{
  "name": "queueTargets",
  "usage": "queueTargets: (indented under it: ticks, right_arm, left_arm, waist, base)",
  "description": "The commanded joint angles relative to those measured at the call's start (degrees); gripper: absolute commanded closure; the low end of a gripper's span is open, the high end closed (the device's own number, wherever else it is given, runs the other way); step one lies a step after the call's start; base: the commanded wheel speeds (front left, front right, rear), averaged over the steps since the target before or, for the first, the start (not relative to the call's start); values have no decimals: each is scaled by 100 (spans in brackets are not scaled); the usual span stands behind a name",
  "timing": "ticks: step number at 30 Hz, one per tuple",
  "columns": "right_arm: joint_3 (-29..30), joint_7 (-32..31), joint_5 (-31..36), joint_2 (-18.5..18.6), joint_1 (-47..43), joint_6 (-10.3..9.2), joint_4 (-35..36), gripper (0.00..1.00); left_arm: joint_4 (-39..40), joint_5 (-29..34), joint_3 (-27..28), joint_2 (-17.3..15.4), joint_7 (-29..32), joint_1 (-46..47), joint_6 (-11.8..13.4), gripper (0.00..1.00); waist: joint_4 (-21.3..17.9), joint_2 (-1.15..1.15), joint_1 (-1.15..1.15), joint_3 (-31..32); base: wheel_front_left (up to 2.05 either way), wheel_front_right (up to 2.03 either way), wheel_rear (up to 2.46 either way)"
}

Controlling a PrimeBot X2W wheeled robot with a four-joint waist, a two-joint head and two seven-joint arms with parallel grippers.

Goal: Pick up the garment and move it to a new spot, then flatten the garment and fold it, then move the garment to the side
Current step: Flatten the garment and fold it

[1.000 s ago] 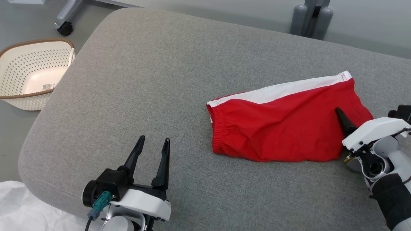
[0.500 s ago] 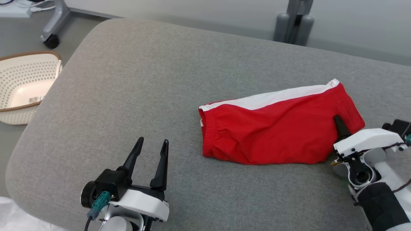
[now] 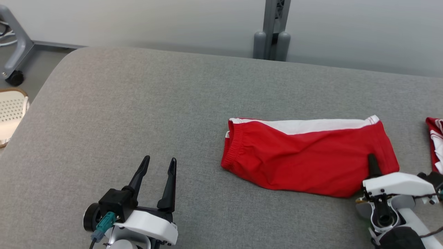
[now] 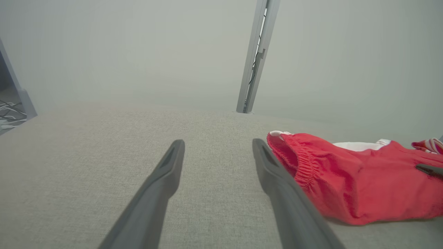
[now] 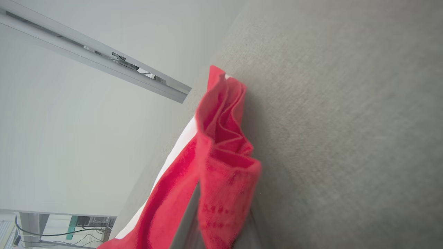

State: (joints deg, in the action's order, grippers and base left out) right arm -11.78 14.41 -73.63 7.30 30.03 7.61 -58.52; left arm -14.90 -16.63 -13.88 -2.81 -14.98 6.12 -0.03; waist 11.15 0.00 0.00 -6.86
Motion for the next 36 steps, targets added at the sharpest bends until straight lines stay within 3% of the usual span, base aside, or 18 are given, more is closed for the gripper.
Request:
queueTargets:
  ticks: [1, 11, 20, 33, 36]
  right_arm:
    - [29, 40, -10, 0, -322, -22, -188, 100]
    - [512, 82, 319, -44, -885, -33, -38, 100]
    - [853, 86, 1396, -212, -1019, -10, 906, 100]
    - [397, 87, 1732, -407, -954, -10, 1831, 100]
    - [99, 57, 1680, -418, -872, -10, 2010, 100]
  left_arm:
    - [-6, 30, 16, -23, -18, -42, -35, 0]
    - [-59, 56, 121, -22, -18, -213, -39, 0]
    - [-118, 62, 113, -25, -18, -280, -78, 0]
    - [-154, -14, 72, -22, -18, -395, -58, 0]
    - [-144, -369, 124, -21, -18, -421, -30, 0]
  waist:
    - [-76, 0, 0, 77]
    - [-296, 0, 0, 286]
    - [-244, 0, 0, 530]
    - [180, 0, 0, 713]
    - [353, 0, 0, 711]
  base:
    - [0, 0, 0]
    - [0, 0, 0]
    - [0, 0, 0]
    - [0, 0, 0]
    - [0, 0, 0]
